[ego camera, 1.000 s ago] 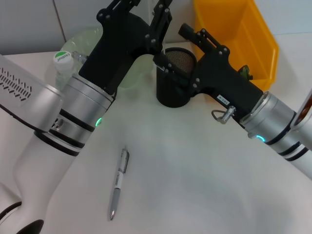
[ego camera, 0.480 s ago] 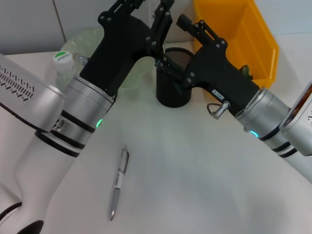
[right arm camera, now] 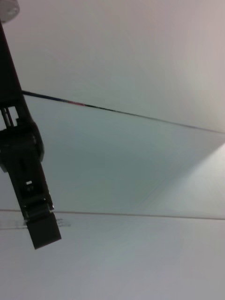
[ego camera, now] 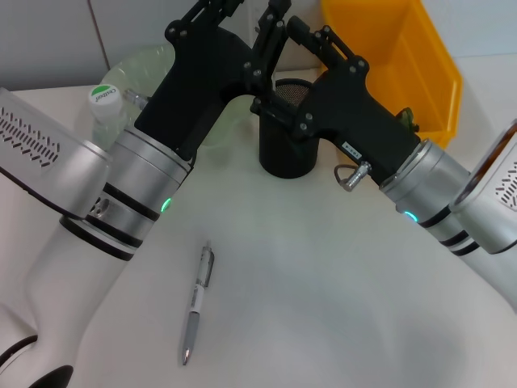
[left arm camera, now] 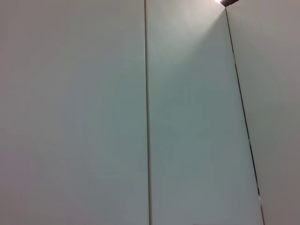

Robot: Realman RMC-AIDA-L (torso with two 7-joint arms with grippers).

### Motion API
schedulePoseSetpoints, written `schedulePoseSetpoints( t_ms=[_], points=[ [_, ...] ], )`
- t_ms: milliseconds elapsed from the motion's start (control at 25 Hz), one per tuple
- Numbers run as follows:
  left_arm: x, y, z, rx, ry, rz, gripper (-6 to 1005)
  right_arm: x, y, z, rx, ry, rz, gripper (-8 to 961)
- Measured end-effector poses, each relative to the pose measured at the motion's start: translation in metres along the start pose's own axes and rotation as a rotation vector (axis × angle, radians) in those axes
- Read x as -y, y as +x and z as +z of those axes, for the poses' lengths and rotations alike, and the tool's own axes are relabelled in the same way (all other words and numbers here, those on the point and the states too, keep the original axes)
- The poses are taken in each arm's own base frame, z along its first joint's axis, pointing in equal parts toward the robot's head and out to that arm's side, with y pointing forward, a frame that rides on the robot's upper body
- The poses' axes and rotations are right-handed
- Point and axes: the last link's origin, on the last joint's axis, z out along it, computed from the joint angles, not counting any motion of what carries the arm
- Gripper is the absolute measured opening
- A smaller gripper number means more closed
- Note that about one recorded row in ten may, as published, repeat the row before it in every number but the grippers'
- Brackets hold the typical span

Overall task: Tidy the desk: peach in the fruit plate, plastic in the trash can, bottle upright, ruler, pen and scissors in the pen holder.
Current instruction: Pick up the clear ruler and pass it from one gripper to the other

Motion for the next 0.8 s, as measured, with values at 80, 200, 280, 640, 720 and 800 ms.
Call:
schedulePoseSetpoints(
  t_ms=[80,200,280,640,720,800],
  points=[
    [-0.0001,0.0001,0.0001,0.000,0.000,0.000,416,-0.0003,0.0006,0.0020,-0.003,0.011,-0.001,767],
    [-0.0017,-0.0004,-0.0005,0.002,-0.006,-0.002,419,-0.0018,0.0020,0.0034,-0.011,0.020,-0.003,764],
    [-0.0022,-0.0007,-0.0007,0.003,-0.008,-0.002,421,-0.0022,0.0021,0.0046,-0.011,0.024,-0.001,762],
    [-0.0026,-0.0005,-0.0010,0.002,-0.007,-0.004,429,-0.0029,0.0036,0.0068,-0.021,0.022,0.002,752],
    [-0.0025,-0.0005,-0.0012,0.003,-0.006,-0.004,430,-0.0028,0.0035,0.0069,-0.021,0.024,0.002,671],
    [-0.0024,-0.0005,-0.0013,0.003,-0.006,-0.004,432,-0.0025,0.0034,0.0071,-0.020,0.027,0.003,589]
  ],
)
